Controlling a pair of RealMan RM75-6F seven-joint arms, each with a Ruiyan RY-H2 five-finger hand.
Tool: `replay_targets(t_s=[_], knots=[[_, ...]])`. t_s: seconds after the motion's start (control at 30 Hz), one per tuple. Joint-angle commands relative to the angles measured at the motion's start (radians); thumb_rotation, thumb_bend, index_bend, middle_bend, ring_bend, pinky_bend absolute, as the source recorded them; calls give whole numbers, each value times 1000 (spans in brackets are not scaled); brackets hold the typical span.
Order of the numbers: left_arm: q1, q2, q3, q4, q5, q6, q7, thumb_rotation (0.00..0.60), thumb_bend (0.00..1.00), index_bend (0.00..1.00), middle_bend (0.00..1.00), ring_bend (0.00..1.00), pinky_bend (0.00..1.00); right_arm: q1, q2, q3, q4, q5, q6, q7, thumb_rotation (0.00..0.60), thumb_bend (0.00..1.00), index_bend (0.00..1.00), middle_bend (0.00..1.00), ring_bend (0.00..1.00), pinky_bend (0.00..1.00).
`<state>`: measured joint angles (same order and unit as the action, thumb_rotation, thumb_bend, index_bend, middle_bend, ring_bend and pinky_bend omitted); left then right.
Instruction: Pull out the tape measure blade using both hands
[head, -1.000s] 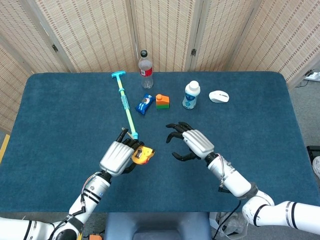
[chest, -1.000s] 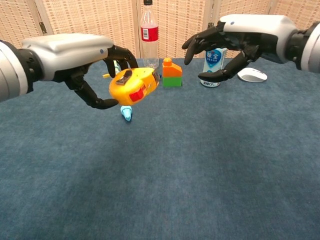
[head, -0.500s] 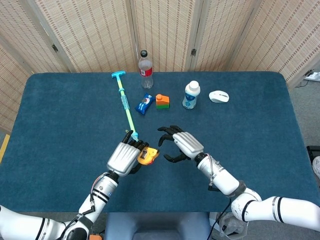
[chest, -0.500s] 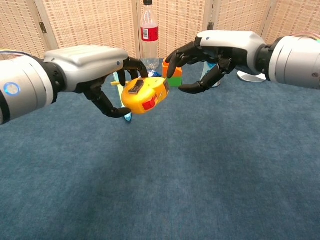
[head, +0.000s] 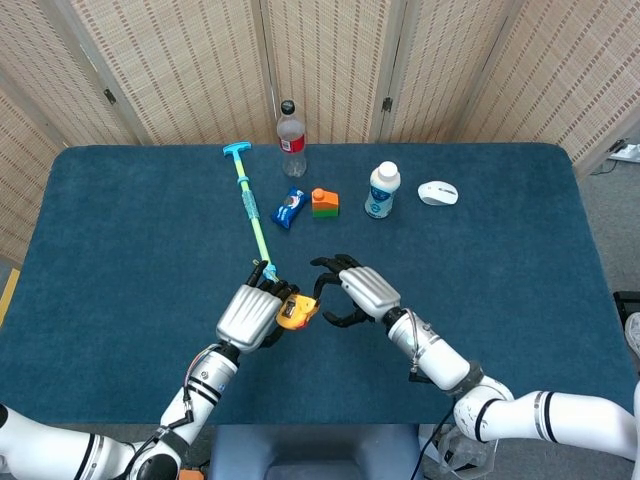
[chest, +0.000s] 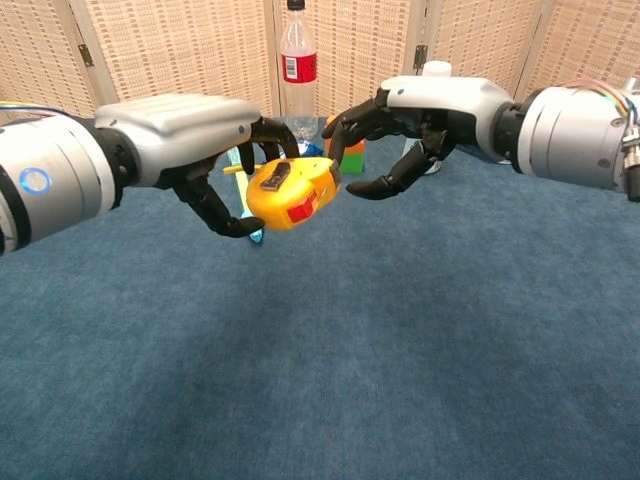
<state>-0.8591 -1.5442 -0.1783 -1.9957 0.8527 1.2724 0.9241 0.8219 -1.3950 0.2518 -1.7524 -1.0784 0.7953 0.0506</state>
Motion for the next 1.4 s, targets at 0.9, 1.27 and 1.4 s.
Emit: replay_targets(t_s=[0.9, 1.27, 1.4], knots=[[-8, 10, 22, 25, -21, 3, -29, 600, 395, 469, 420, 325, 34, 16, -29, -6, 15, 35, 23, -19, 600, 384, 556, 171, 127, 0], [-11, 9, 27, 31, -23, 3, -32, 600, 396, 469, 420, 324, 34, 26, -41, -3, 25, 45, 21, -25, 600, 384, 602, 197, 136, 0], [-12, 10, 29, 36, -26, 1, -36, 600, 397, 469, 420, 324, 34, 27, -45, -1, 29, 48, 24, -24, 600, 384, 603, 199, 138, 0]])
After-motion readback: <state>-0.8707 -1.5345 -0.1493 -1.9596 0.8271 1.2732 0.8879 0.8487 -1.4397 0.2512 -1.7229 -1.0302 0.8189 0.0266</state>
